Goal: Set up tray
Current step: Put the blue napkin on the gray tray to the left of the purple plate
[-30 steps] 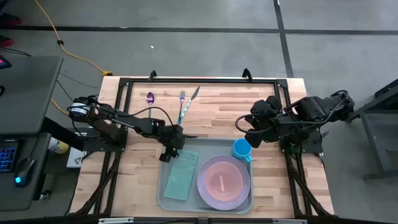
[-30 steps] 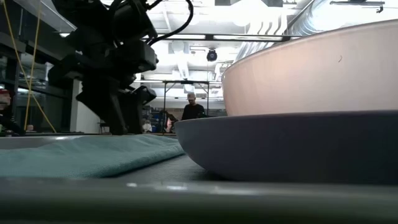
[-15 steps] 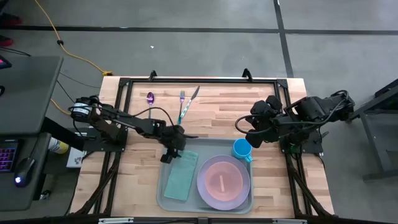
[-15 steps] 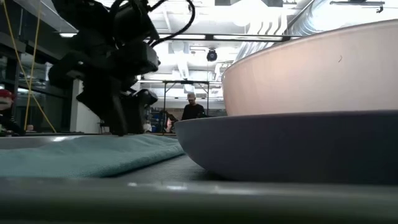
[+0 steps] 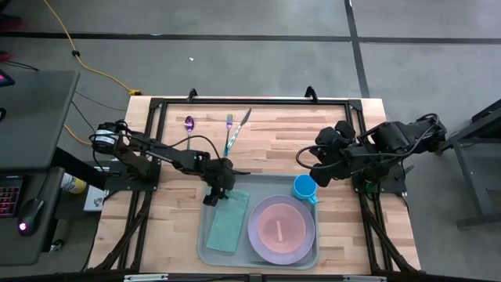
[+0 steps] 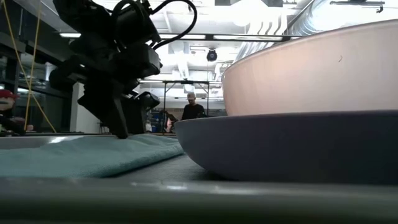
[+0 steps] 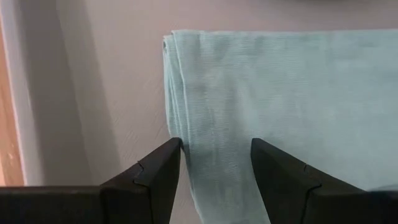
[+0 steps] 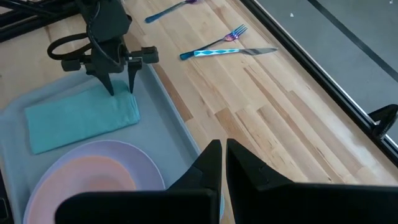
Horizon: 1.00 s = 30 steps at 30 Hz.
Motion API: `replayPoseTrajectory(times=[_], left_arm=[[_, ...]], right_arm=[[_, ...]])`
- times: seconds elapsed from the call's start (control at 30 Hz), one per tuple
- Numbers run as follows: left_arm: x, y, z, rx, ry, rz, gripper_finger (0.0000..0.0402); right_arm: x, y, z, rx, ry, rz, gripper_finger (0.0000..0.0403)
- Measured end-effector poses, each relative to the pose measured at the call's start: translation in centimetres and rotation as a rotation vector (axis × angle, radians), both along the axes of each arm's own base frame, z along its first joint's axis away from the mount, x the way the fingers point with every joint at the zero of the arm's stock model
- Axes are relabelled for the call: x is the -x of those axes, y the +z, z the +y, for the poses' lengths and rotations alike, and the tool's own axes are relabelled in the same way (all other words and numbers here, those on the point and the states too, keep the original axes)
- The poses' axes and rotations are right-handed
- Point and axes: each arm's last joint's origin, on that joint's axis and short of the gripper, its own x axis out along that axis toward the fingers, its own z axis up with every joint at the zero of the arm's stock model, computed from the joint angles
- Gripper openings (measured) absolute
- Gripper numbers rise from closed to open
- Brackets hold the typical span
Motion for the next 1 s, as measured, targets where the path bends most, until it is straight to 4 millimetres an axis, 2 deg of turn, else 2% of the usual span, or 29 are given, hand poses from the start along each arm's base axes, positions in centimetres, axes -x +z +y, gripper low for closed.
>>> replayPoseTrajectory(times=[0.27, 0.73, 0.87, 1.0], left_arm=[[-0.1, 0.1, 0.0, 0.000, 0.001, -0.013, 0.0227], [-0.4, -1.5, -0.1, 0.029, 0.027, 0.048, 0.0224], [-0.5, -1.6, 0.0, 0.036, 0.061, 0.059, 0.0190], [-0.5, -1.6, 0.0, 0.031, 0.070, 0.056, 0.0114]], right_arm=[[0.0, 0.0, 0.0, -0.001, 0.001, 0.000, 0.0000], [0.0, 0.0, 0.0, -0.006, 0.004, 0.002, 0.0000], [0.0, 0.0, 0.0, -0.005, 0.004, 0.003, 0.0000], [0.0, 0.0, 0.0, -0.005, 0.005, 0.005, 0.0000]])
